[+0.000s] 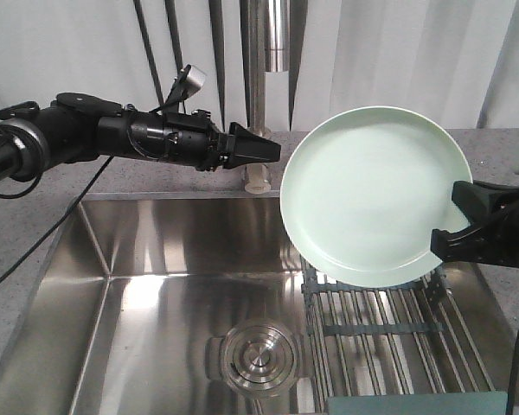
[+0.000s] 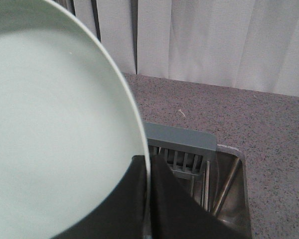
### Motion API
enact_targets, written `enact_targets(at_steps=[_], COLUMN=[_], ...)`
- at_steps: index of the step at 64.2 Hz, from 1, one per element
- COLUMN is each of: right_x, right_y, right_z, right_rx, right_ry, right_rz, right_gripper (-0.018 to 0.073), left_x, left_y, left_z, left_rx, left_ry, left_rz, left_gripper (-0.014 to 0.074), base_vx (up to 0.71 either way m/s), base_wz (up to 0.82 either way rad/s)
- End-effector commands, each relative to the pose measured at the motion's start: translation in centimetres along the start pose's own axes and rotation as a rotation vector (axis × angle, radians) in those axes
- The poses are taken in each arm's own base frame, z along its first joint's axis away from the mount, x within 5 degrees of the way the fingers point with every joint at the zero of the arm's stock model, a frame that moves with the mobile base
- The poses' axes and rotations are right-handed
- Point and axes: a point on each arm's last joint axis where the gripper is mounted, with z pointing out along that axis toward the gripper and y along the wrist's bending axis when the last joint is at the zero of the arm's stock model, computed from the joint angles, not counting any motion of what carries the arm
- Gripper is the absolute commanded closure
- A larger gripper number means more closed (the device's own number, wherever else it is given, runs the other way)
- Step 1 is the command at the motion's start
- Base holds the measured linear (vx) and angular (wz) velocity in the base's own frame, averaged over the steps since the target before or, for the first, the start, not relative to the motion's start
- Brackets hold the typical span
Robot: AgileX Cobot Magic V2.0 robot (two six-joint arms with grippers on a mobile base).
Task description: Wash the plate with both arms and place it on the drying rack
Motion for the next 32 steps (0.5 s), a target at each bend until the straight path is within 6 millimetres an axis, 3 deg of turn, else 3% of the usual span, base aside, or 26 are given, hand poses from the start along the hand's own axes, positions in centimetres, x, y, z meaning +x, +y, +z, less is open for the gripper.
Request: enact_targets(at_steps=[1,15,32], right_x=[-1.9,-1.9,-1.9], right_y=[0.0,0.0,0.0], right_z=[-0.5,-0.5,-0.5], right_rx=[-0.001,-0.001,-0.001], right_ry=[-0.124,-0.124,-0.124], right_rz=[-0.012,-0.012,-0.012], right_gripper=[0.0569,0.0569,0.0569], left_x=[-2.2,-2.2,0.7], left_y=[-6.8,-8.4,-9.0], left_z=[-1.7,-5.8,-14.8], left_rx=[0.197,0.143,-0.027], left_ry=[0.018,-0.021,-0.131], left_rz=[0.090,0.122,0.104], left_gripper=[0.0026,0.0026,0.0026], base_vx=[0.00,0.00,0.00], base_wz=[0.00,0.00,0.00])
